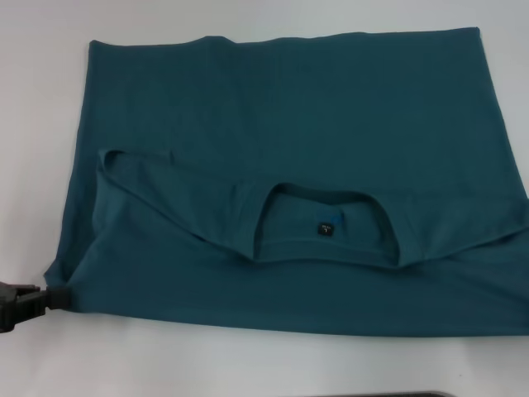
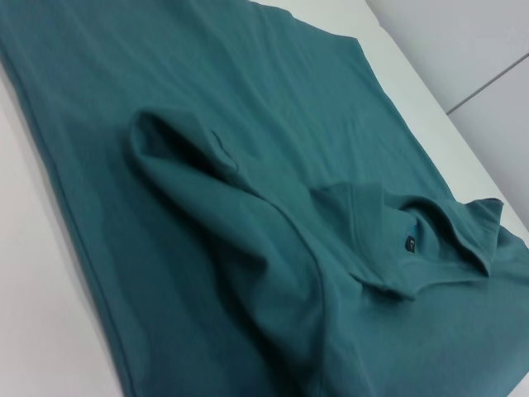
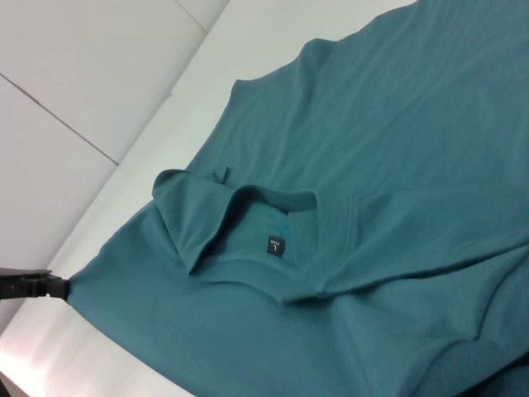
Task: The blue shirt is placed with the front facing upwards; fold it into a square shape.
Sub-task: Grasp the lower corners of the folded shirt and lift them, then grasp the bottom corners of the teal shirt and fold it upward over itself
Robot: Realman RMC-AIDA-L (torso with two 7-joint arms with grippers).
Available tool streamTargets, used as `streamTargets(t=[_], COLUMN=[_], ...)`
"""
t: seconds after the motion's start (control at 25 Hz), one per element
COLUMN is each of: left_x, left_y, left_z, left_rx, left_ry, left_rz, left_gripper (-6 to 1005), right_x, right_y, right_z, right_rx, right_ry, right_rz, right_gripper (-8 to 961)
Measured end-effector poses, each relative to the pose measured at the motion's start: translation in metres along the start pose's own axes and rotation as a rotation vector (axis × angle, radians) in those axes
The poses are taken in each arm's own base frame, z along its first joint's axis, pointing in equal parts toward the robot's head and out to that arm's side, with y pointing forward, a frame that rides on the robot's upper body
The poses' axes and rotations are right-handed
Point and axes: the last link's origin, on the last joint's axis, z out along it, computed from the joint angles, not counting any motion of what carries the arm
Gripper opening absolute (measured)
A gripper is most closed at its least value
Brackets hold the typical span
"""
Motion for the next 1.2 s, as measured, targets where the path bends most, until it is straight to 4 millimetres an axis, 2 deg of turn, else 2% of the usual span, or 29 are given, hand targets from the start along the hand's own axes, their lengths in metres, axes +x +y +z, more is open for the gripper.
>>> streamTargets(t=[0.32,0.6,0.92,1.2], left_x=[0.004,0.024,0.078,0.127], left_y=[-0.001,-0.002,-0.003,-0.007], left_z=[-0.003,-0.001,0.007,0.026], left_rx=[0.008,0.005,0.019,0.075], left_ry=[0.016,0.041,0.118,0.169], left_rz=[0.003,0.037,0.1,0.116], left_gripper=[-1,-1,-1,-1], right_x=[-0.004,-0.026,-0.075,-0.119], right_y=[-0.001,-0.003,-0.01,-0.023], right_z=[-0.004,0.006,0.022,0.045], right_rx=[0.005,-0.019,-0.022,0.044], right_ry=[-0.023,-0.033,-0.099,-0.125], right_rz=[-0.005,-0.046,-0.098,-0.135], right_gripper=[41,40,40,40])
